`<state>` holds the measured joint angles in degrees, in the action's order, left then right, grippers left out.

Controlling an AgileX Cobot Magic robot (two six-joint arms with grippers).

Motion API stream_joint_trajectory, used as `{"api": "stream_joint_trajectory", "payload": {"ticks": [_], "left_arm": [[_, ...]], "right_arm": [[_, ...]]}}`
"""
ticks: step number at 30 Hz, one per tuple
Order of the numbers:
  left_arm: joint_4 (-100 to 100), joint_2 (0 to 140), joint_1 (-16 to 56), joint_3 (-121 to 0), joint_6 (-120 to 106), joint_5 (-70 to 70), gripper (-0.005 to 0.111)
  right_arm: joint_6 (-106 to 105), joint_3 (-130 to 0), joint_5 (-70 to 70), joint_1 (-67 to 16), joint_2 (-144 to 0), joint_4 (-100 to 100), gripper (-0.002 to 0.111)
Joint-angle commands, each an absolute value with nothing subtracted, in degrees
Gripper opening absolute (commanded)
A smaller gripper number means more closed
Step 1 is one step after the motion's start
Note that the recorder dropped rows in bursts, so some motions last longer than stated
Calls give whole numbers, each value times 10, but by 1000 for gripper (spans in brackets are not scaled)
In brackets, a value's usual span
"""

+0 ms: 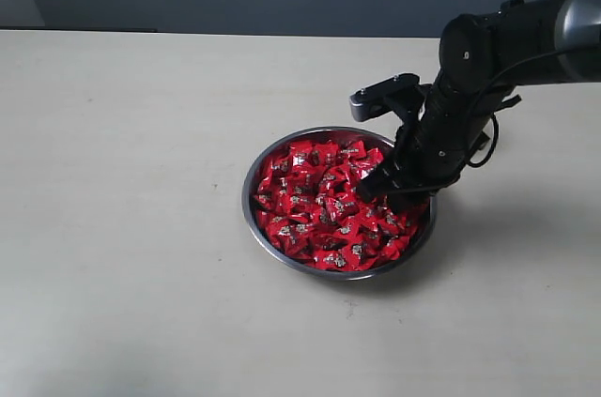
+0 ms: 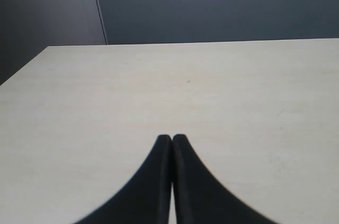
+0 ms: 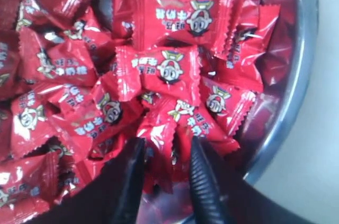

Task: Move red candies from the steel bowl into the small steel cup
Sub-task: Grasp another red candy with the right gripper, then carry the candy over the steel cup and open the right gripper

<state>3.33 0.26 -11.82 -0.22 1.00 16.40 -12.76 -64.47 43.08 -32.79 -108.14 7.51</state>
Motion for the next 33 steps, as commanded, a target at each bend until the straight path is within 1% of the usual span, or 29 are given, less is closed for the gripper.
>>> {"api": "stream_joint_trajectory", "payload": {"ticks": [1,5,8,10,15,18,33], "left_arm": [[37,0,-113,0,11,163,0],[37,0,-113,0,11,163,0],[37,0,-113,0,11,163,0],[37,0,-113,0,11,163,0],[37,0,-113,0,11,163,0],[37,0,-113,0,11,163,0],[37,0,-113,0,11,163,0]], "right_arm": [[-128,-642,432,-327,-1091,75,30],[-128,-642,432,-326,-1091,75,30],[-128,-642,432,-326,-1091,75,27],[-128,-642,433,-326,-1091,75,22],[-128,-642,436,-326,-1090,80,6],[-128,-642,439,-326,-1086,80,0],[-128,-643,440,-326,-1022,80,0]]}}
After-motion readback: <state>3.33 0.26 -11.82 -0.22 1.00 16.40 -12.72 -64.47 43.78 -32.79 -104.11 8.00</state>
